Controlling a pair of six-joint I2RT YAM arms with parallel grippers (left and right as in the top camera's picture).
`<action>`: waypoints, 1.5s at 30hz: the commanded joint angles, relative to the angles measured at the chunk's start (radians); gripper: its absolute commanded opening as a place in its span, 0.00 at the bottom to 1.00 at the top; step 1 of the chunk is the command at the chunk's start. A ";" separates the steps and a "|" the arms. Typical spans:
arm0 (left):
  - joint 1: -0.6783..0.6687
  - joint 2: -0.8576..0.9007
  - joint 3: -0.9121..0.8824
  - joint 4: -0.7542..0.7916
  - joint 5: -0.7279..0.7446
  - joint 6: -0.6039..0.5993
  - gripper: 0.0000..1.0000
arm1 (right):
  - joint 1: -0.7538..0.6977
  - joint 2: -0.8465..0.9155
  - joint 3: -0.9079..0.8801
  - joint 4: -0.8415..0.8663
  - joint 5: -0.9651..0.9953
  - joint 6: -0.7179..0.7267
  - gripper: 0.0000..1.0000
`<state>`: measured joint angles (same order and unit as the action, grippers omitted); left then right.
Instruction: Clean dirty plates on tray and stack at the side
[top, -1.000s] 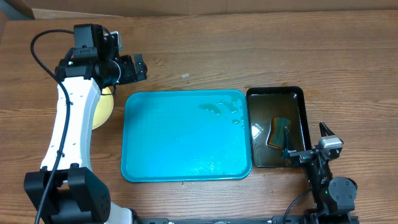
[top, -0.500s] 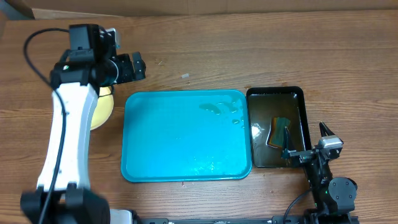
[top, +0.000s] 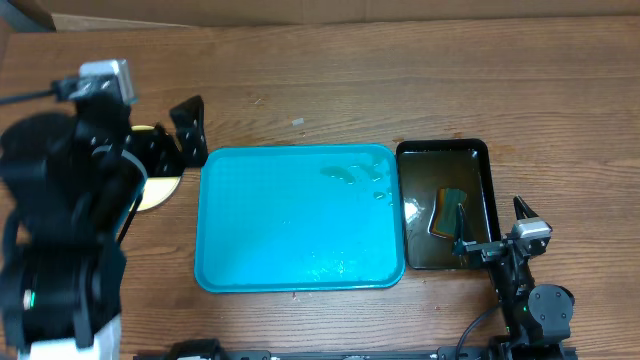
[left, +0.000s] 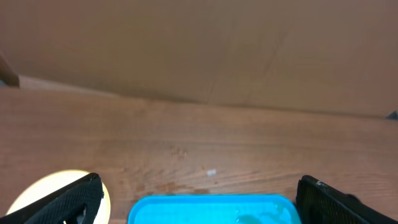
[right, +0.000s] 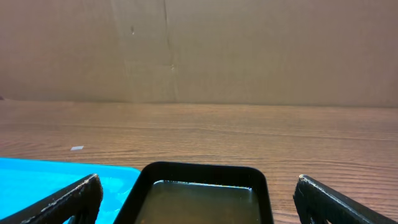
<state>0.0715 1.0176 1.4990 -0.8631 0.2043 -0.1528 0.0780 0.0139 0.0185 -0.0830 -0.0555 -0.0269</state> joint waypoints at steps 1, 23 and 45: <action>-0.008 -0.088 -0.068 0.000 -0.005 0.007 1.00 | -0.007 -0.011 -0.011 0.004 -0.006 -0.007 1.00; -0.007 -0.798 -1.110 0.456 -0.037 -0.072 1.00 | -0.007 -0.011 -0.011 0.004 -0.006 -0.007 1.00; -0.005 -1.014 -1.495 1.097 -0.117 -0.106 1.00 | -0.007 -0.011 -0.011 0.004 -0.006 -0.007 1.00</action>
<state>0.0715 0.0132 0.0257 0.2794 0.1158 -0.2451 0.0780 0.0139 0.0185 -0.0830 -0.0559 -0.0273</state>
